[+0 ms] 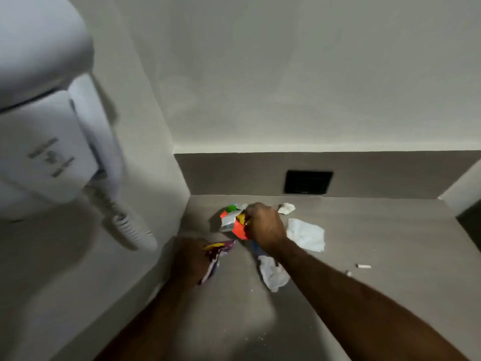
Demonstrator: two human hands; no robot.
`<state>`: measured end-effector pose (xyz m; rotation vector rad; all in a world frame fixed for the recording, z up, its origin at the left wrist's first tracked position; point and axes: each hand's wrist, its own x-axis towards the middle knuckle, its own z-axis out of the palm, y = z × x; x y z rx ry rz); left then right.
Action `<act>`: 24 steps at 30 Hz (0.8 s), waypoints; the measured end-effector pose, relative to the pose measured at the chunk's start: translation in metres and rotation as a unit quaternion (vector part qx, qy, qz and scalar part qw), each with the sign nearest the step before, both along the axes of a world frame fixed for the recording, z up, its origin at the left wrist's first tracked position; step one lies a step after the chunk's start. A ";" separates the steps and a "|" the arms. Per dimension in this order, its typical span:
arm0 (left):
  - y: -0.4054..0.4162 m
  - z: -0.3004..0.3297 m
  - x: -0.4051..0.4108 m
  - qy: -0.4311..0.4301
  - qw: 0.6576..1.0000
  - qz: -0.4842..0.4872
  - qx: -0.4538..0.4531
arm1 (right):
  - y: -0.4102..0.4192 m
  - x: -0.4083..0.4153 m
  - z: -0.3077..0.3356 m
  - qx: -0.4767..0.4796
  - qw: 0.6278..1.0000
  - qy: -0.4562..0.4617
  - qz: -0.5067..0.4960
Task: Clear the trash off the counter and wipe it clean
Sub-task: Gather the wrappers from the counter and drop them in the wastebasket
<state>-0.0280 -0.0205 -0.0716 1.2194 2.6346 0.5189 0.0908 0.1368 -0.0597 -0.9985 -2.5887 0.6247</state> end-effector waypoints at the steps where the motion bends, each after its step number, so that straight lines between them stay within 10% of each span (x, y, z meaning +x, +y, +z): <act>1: 0.006 0.016 0.009 0.013 1.000 -0.022 0.015 | -0.004 0.017 0.008 -0.005 0.999 0.045 -0.024; 11: 0.067 0.100 0.315 -0.189 0.953 -0.167 0.167 | -0.088 0.363 0.042 -0.114 0.797 0.440 -0.398; 17: 0.007 -0.013 0.551 -0.404 0.856 -0.319 0.043 | -0.165 0.600 -0.051 0.022 0.695 0.275 -0.665; 24: 0.018 -0.295 0.652 -0.257 0.902 -0.271 -0.218 | -0.202 0.683 -0.315 -0.175 0.667 0.179 -0.701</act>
